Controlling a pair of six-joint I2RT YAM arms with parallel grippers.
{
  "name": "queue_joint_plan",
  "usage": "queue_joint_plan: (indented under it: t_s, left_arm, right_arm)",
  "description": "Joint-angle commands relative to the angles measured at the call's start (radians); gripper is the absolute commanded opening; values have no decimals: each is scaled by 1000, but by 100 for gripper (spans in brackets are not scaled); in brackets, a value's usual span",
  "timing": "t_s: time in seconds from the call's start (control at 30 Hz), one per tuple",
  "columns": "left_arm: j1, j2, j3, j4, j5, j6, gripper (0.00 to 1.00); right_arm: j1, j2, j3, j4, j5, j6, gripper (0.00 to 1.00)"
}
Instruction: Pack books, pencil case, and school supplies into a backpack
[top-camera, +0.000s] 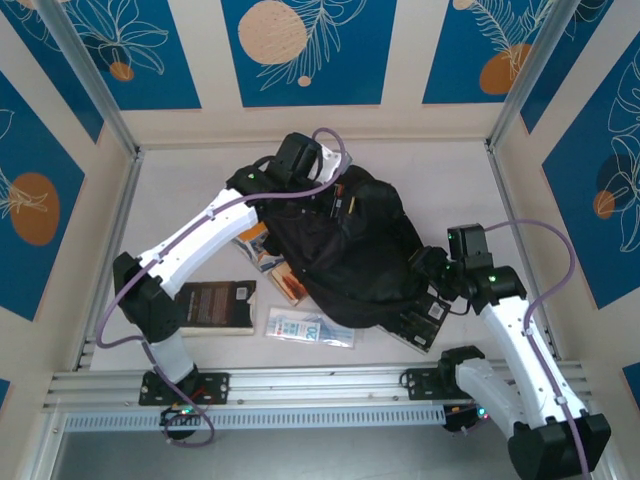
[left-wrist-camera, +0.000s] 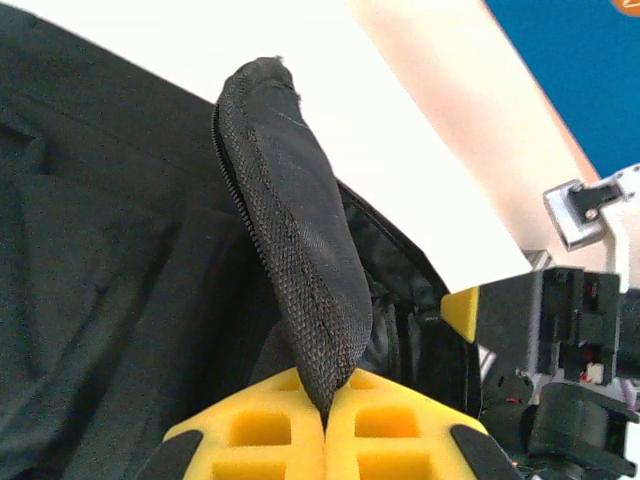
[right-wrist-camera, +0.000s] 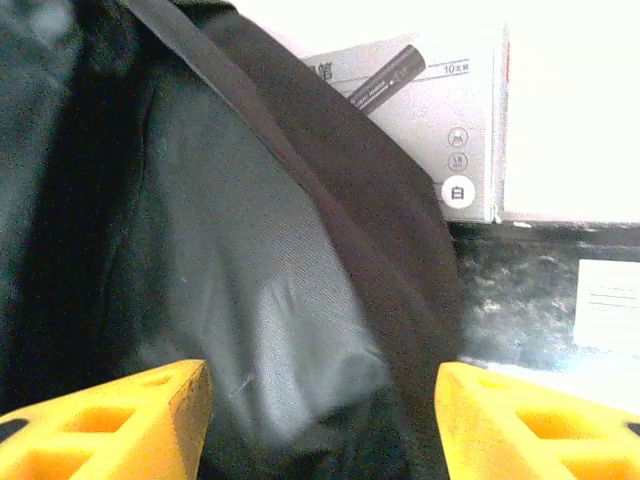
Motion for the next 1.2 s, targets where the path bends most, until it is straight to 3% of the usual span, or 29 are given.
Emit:
queue_joint_plan:
  t_s: [0.0,0.13,0.4,0.5,0.67,0.8,1.0,1.17]
  left_arm:
    - [17,-19,109,31,43,-10,0]
    - [33,6,225,2,32,-6,0]
    - [62,90,593,-113,-8,22,0]
    - [62,64,627,-112,-29,37,0]
    - [63,-32,580,-136,-123,73,0]
    - [64,-188,387,-77,-261,106,0]
    - [92,-385,151,-13,-549,176,0]
    - [155,-442,85,-13,-683,192,0]
  right_arm:
    - [78,-47,76,-112,192,17,62]
    - [124,-70,89,-147,208,51,61]
    - [187,-76,47,60,52,10,61]
    - [213,-38,72,122,46,-13,60]
    - [232,87,137,238,2,-52,60]
    - [251,238,213,344,-55,-84,59]
    - [369,528,408,457,-60,-119,57]
    - [451,733,588,479,-72,-148,57]
